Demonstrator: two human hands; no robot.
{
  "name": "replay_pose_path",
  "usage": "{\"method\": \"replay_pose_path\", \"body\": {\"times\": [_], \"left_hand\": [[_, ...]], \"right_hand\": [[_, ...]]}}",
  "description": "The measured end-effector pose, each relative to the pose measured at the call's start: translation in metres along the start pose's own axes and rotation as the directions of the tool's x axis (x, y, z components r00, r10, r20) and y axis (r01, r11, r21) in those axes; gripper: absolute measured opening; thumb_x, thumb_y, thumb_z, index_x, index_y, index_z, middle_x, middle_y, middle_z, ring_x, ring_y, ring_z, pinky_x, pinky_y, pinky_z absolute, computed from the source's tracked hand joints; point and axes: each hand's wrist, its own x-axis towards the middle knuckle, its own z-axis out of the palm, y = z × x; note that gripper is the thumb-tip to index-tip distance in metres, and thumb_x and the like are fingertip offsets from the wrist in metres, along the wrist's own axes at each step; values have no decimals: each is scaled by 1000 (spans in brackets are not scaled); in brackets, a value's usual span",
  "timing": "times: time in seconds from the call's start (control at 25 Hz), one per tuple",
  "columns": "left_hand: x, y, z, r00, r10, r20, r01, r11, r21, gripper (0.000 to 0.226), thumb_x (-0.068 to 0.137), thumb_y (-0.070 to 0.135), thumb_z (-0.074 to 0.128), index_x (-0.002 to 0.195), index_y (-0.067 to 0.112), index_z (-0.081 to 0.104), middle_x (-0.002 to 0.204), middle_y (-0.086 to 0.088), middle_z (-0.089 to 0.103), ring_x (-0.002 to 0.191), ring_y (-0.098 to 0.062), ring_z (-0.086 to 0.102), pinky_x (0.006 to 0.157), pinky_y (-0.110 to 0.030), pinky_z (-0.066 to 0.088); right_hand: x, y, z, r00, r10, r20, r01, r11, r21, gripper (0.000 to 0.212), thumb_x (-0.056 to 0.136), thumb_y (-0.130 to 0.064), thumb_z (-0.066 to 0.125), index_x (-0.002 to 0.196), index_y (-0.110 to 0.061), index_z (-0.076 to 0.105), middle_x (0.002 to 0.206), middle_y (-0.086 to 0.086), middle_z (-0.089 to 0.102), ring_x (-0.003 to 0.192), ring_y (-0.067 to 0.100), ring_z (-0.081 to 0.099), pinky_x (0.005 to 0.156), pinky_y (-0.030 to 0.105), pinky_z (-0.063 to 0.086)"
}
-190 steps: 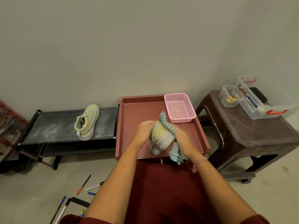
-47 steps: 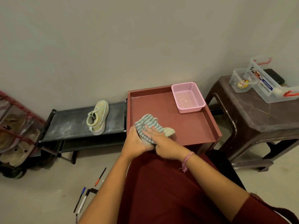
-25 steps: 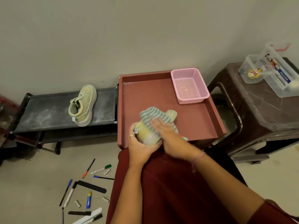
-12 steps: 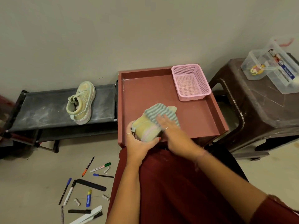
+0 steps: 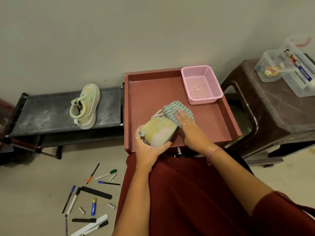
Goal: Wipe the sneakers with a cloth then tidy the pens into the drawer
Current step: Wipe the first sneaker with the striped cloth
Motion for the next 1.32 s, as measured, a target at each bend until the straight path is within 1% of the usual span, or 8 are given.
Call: {"method": "replay_pose_path", "body": {"times": [0.16, 0.32, 0.64, 0.88, 0.96, 1.08, 1.24, 1.32], "left_hand": [[1, -2, -1, 1000, 6, -29, -6, 1000, -20, 82, 62, -4, 87, 127, 19, 43, 114, 8, 62, 100, 4, 63, 85, -17, 52], [-1, -3, 1, 999, 33, -26, -33, 999, -4, 74, 65, -4, 83, 121, 24, 44, 107, 12, 63, 94, 7, 64, 80, -15, 49], [-3, -3, 3, 998, 26, 51, -30, 996, 79, 100, 48, 3, 94, 128, 25, 39, 123, 10, 54, 106, 13, 54, 84, -7, 45], [-1, -8, 2, 992, 55, 112, -69, 991, 118, 91, 45, 13, 93, 122, 22, 46, 118, 6, 61, 107, -4, 61, 89, -19, 51], [-1, -10, 2, 989, 46, 144, -60, 994, 95, 70, 48, 2, 87, 107, 23, 57, 102, 13, 71, 95, 1, 66, 79, -14, 51], [-1, -6, 4, 991, 36, 126, -47, 996, 81, 77, 51, 7, 94, 115, 24, 54, 112, 12, 66, 105, -1, 63, 85, -15, 50], [0, -6, 4, 991, 86, 105, -99, 987, 124, 100, 47, 10, 96, 128, 25, 38, 126, 4, 53, 115, -3, 54, 93, -13, 44], [1, -7, 4, 990, 89, 106, -103, 986, 129, 100, 47, 8, 95, 127, 26, 38, 127, 4, 52, 116, -1, 53, 94, -13, 43]], "right_hand": [[-47, -63, 16, 962, -266, 64, 262, 963, 71, 81, 79, 15, 33, 151, -12, 12, 158, -5, 1, 147, 17, -8, 118, 27, -2], [-52, -52, 23, 891, -455, 8, 449, 875, -180, 61, 87, -5, 21, 147, -12, 31, 154, 3, 29, 145, 26, 19, 116, 39, 19], [12, 22, -14, 992, 101, 78, -92, 990, -110, 90, 77, 9, 50, 152, -25, 13, 159, -2, 12, 146, 21, 12, 119, 47, 12], [-26, -75, -15, 987, -74, 140, 56, 990, 131, 68, 86, 4, 34, 150, -14, 19, 158, 0, 9, 146, 12, 4, 118, 24, 0], [-35, -90, -22, 956, -162, 246, 109, 970, 215, 65, 84, 7, 29, 145, -15, 35, 150, -1, 36, 138, 4, 28, 117, 32, 23], [-27, -84, -59, 953, 136, 272, -268, 796, 542, 61, 83, 16, 30, 119, -20, 65, 72, -15, 67, 67, 5, 66, 55, 21, 51], [-3, -51, -96, 863, 484, 146, -363, 392, 845, 54, 81, 16, 30, 106, -10, 70, 75, 2, 74, 72, 16, 70, 58, 21, 55], [6, -40, -103, 869, 496, -13, -315, 571, 758, 48, 87, 8, 34, 118, -9, 65, 94, 6, 73, 87, 18, 69, 70, 23, 54]]}}
